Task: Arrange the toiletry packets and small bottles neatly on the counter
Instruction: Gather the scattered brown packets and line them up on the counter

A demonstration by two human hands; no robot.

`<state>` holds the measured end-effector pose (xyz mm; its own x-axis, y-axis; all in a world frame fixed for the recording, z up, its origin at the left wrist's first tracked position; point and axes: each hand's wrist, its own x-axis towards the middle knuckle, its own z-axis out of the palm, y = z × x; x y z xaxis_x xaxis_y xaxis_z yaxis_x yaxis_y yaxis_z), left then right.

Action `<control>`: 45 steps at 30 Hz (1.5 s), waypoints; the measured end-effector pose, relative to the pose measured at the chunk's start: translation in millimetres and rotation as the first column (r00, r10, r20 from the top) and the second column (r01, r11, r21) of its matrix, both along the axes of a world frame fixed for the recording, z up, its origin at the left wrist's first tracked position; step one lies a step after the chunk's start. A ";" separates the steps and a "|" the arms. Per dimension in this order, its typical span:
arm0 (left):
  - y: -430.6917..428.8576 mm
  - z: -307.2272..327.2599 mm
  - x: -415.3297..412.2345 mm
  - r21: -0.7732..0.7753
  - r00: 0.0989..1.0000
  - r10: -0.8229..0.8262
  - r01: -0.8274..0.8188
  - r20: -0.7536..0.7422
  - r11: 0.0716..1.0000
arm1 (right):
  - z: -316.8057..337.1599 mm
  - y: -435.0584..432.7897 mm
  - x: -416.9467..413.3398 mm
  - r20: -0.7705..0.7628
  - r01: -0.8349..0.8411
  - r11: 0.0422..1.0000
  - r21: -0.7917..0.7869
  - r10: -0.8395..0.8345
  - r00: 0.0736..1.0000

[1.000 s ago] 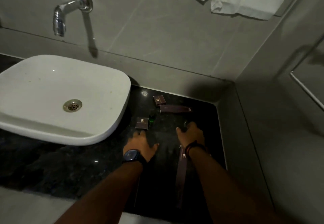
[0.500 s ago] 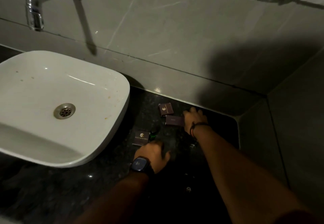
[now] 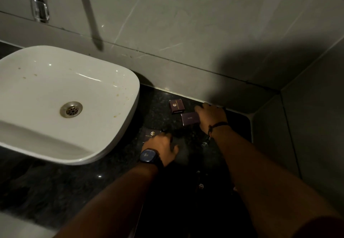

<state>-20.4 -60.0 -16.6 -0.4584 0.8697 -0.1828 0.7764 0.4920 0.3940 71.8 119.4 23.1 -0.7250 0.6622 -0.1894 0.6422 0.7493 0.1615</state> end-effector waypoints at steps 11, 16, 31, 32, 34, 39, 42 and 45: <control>-105.2 7.5 -7.4 -0.023 0.995 0.079 -0.077 0.067 0.997 | -1.8 -140.2 36.3 0.038 -0.394 0.918 0.041 0.392 0.919; -139.8 2.7 -1.6 -0.153 0.972 0.203 -0.184 0.120 0.971 | -23.5 -196.2 51.5 0.129 -0.570 0.821 -0.045 0.570 0.811; -169.2 -13.8 29.3 -0.233 0.938 0.300 -0.257 0.176 0.938 | -35.2 -230.1 58.0 -0.065 -0.006 0.975 -0.221 -0.009 0.998; -169.8 -13.2 28.3 -0.231 0.934 0.311 -0.268 0.176 0.935 | -36.8 -233.8 54.0 -0.047 0.041 0.965 -0.260 -0.055 0.997; -171.3 -12.2 26.0 -0.227 0.926 0.330 -0.287 0.184 0.931 | -40.4 -242.3 47.3 -0.013 0.091 0.944 -0.316 -0.101 0.995; -174.3 -10.0 19.8 -0.223 0.921 0.339 -0.296 0.192 0.929 | -42.4 -262.4 42.3 0.000 0.101 0.932 -0.347 -0.107 0.994; -173.0 -8.4 19.4 -0.222 0.922 0.337 -0.294 0.191 0.930 | -41.2 -271.6 47.0 0.009 0.067 0.936 -0.346 -0.068 0.998; -169.9 -7.2 21.9 -0.224 0.925 0.320 -0.274 0.206 0.935 | -41.8 -276.4 52.8 0.027 0.038 0.942 -0.332 -0.031 0.999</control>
